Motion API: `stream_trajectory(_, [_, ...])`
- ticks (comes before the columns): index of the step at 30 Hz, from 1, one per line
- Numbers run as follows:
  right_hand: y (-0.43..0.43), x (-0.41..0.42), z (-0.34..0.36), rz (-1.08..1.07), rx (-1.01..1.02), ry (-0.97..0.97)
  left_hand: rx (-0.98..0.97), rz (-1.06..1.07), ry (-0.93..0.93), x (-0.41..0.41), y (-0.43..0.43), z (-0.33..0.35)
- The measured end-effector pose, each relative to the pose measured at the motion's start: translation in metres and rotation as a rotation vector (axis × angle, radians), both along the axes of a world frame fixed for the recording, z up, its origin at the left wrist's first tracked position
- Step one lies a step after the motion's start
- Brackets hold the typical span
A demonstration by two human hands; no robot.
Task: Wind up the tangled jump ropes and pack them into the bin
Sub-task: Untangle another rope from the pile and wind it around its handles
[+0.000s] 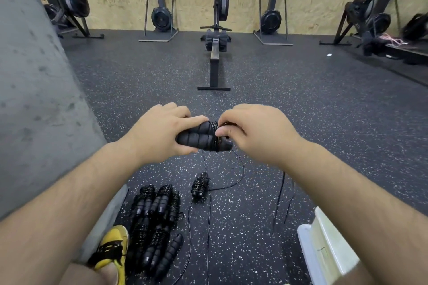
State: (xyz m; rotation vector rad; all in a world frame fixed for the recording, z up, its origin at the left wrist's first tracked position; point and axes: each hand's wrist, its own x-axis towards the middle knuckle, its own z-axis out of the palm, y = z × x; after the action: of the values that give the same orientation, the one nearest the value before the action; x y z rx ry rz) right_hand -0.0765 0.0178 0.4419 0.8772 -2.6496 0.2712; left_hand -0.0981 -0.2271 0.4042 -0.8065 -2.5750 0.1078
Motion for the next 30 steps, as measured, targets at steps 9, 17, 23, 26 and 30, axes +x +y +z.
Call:
stream_trajectory(9, [0.019, -0.020, -0.001, 0.069, -0.150, -0.043, 0.159, -0.208, -0.218, 0.017, 0.014, 0.013])
stream_trajectory(17, [0.031, -0.031, -0.014, 0.169, -0.596, -0.501, 0.317, -0.298, -0.307, 0.035, 0.027, 0.023])
stream_trajectory(23, [0.022, -0.022, -0.030, 0.146, -0.620, -0.706, 0.647, -0.262, -0.415, 0.040, 0.029, 0.018])
stream_trajectory(26, [0.003, -0.019, -0.040, 0.033, -0.643, -0.795, 0.699, -0.225, -0.344, 0.033, 0.031, 0.016])
stream_trajectory(30, [-0.019, -0.015, -0.042, -0.012, -0.691, -0.853, 0.733, -0.171, -0.294, 0.019, 0.026, 0.011])
